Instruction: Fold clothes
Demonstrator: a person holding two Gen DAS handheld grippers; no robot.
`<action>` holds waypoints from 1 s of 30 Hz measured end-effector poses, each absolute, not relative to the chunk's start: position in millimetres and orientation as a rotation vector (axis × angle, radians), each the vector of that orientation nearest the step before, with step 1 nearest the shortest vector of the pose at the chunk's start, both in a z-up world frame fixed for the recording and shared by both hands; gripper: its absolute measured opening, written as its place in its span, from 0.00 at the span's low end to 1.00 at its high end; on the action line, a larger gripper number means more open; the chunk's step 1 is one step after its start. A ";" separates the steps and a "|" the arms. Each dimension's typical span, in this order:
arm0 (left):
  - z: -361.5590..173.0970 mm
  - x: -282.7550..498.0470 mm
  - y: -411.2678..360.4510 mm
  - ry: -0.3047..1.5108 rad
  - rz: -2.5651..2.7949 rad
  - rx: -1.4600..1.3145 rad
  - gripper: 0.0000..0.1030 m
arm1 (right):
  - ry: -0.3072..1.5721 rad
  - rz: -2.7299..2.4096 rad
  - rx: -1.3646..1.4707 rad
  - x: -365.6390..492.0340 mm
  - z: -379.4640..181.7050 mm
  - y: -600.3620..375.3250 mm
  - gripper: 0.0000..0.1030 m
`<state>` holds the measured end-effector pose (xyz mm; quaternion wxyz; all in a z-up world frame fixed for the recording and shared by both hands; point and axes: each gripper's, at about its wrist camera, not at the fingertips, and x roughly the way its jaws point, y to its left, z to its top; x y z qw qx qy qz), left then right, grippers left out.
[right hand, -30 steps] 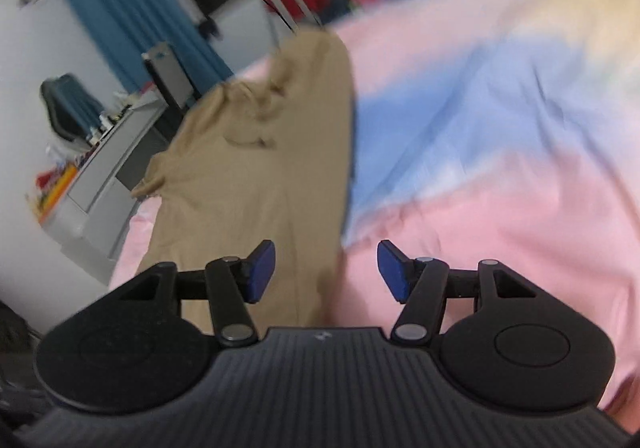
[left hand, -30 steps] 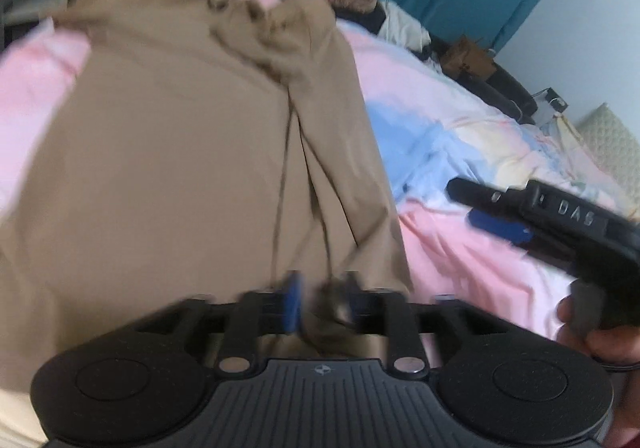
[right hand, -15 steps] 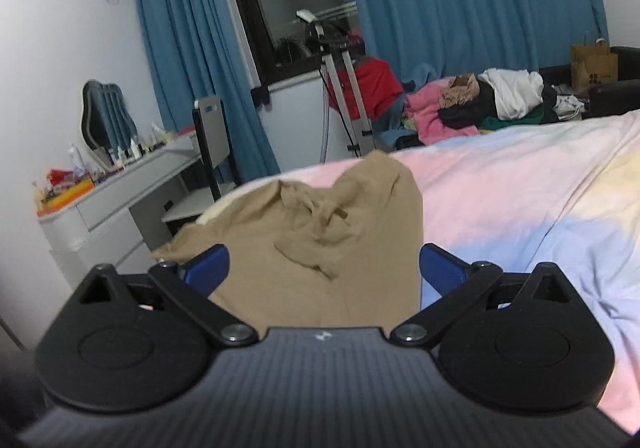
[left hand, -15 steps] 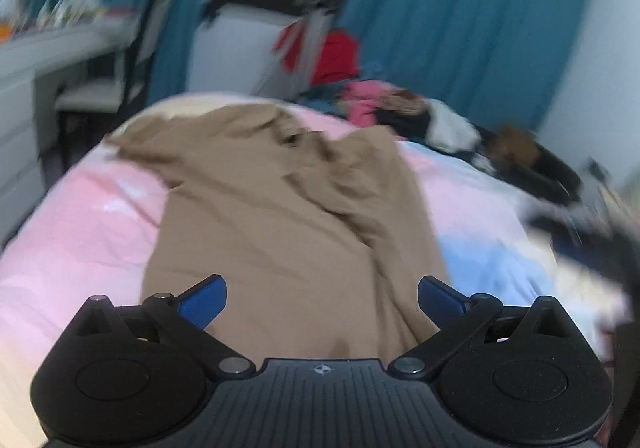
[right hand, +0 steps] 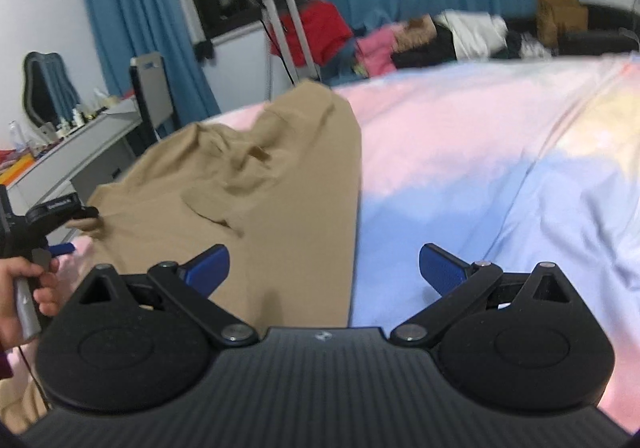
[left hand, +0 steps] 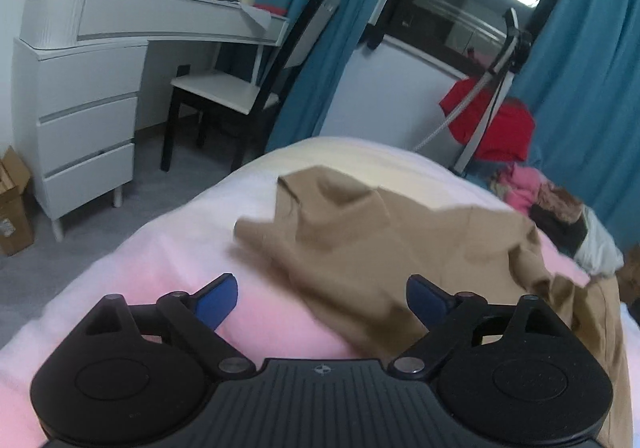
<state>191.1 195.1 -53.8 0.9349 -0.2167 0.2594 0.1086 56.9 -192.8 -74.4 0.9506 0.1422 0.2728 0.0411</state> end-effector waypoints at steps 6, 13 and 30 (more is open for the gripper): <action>-57.4 233.9 184.2 0.499 0.255 -0.350 0.52 | 0.615 0.087 0.319 80.4 -93.4 -187.0 1.00; -29.0 248.1 142.1 0.425 0.228 -0.127 0.10 | 0.630 0.078 0.333 83.7 -96.8 -188.4 1.00; 5.4 234.1 -156.4 0.364 -0.223 0.329 0.10 | 0.585 -0.020 0.455 63.9 -83.1 -232.3 1.00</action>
